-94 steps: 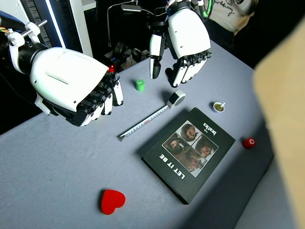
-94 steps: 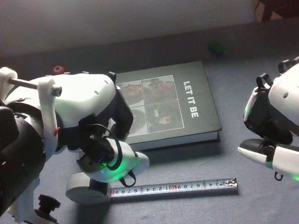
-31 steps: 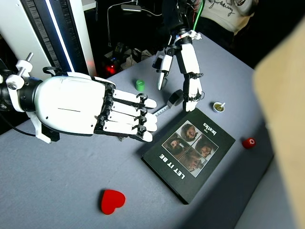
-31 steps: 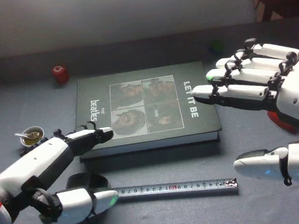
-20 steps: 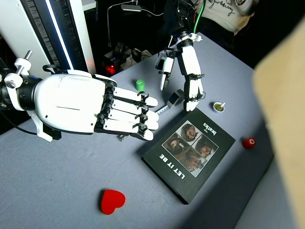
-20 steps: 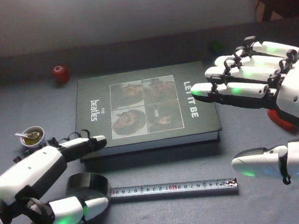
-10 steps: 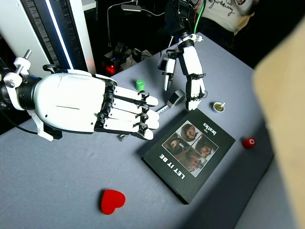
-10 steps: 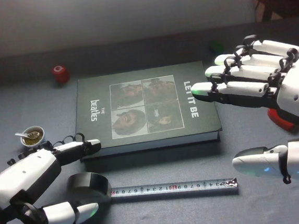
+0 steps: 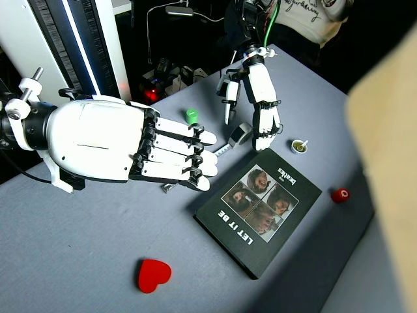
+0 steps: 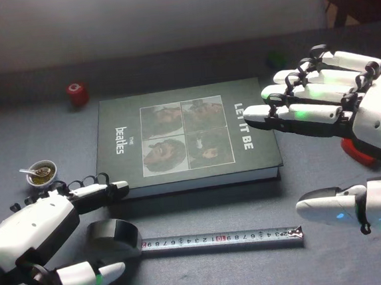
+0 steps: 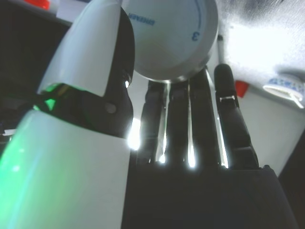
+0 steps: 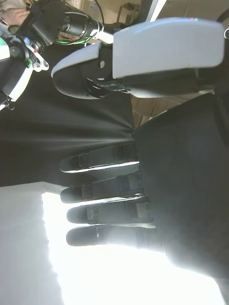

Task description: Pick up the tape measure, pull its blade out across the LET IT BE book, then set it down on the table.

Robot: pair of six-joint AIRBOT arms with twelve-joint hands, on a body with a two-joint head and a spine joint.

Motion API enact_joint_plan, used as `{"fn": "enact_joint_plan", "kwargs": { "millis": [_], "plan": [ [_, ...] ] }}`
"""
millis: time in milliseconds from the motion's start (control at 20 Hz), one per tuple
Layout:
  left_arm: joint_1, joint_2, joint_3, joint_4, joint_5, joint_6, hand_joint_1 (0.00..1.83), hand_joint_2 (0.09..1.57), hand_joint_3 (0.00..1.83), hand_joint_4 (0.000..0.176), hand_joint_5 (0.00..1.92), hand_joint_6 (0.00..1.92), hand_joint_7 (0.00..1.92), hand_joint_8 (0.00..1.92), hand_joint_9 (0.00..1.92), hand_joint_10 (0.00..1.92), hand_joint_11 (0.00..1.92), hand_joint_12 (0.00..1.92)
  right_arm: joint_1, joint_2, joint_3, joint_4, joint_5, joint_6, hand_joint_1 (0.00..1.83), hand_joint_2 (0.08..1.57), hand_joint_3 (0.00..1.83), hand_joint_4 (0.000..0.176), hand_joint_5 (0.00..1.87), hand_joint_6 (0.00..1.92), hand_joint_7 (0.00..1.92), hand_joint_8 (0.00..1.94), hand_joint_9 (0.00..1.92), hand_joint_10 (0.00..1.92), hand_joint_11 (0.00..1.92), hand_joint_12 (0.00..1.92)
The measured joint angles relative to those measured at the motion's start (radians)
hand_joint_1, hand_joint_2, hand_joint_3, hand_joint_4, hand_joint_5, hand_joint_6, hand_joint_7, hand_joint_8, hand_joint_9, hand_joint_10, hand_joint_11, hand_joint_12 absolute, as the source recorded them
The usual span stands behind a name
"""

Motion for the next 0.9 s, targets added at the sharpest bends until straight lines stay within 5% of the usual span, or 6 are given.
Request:
{"fn": "enact_joint_plan", "kwargs": {
  "millis": [900],
  "plan": [
    [0.044,-0.032,0.018,-0.019,-0.011,0.058,1.24,1.08,0.0,0.0,0.49,0.01,0.47,0.01,0.43,0.01,0.13,0.73,0.0,0.0,-0.002,-0.01,0.007,0.001,0.18,1.14,0.0,0.109,0.21,0.0,0.24,0.0,0.19,0.01,0.0,0.73]
  ]
}}
